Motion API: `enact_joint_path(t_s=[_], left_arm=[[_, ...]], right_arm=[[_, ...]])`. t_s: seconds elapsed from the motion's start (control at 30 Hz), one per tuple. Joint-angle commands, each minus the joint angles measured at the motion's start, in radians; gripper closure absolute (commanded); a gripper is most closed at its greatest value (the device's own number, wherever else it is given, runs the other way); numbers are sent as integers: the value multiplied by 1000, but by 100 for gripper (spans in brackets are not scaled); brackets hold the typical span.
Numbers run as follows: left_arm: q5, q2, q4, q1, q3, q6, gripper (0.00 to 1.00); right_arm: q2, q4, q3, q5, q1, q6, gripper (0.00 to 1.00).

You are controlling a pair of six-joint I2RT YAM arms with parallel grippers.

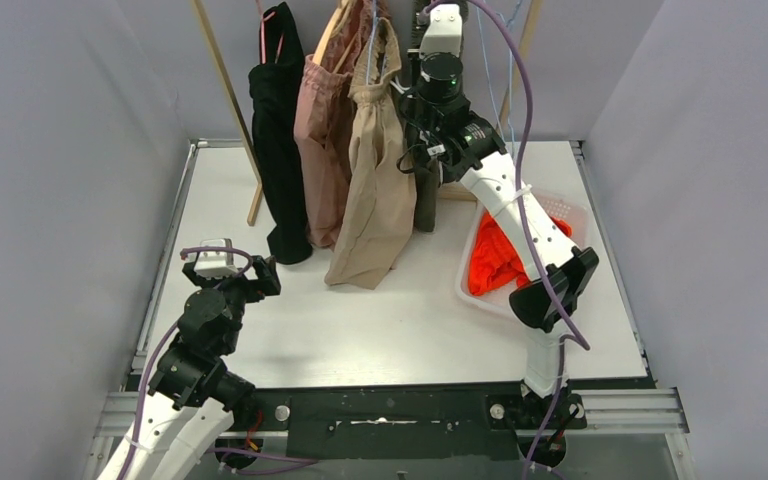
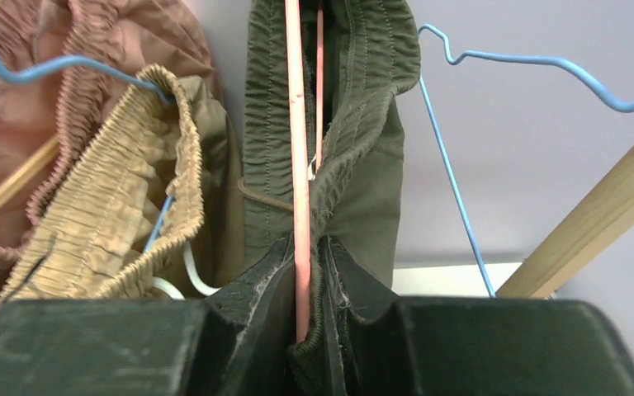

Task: Remove the shorts from the hanger
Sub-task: Pick up the hanger from the clothes rod.

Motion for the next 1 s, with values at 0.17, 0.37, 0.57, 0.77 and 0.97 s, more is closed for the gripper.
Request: enact_joint_path(t_s=[0.17, 0.37, 0.57, 0.77, 0.97], left_arm=[[2, -9, 48, -2, 3, 9, 12], [4, -7, 48, -3, 4, 10, 12], [12, 3, 48, -3, 5, 10, 12], [9, 4, 46, -3, 7, 10, 12], [6, 4, 45, -3, 6, 10, 12]], right_arm=[[-185, 189, -134, -30, 0, 82, 100], [-306, 146, -246, -113, 3, 169, 100], [-314, 107, -213, -155, 3, 172, 100], [-179, -8, 41, -188, -43, 173, 100], [-257, 1, -65, -210, -32, 235, 100]])
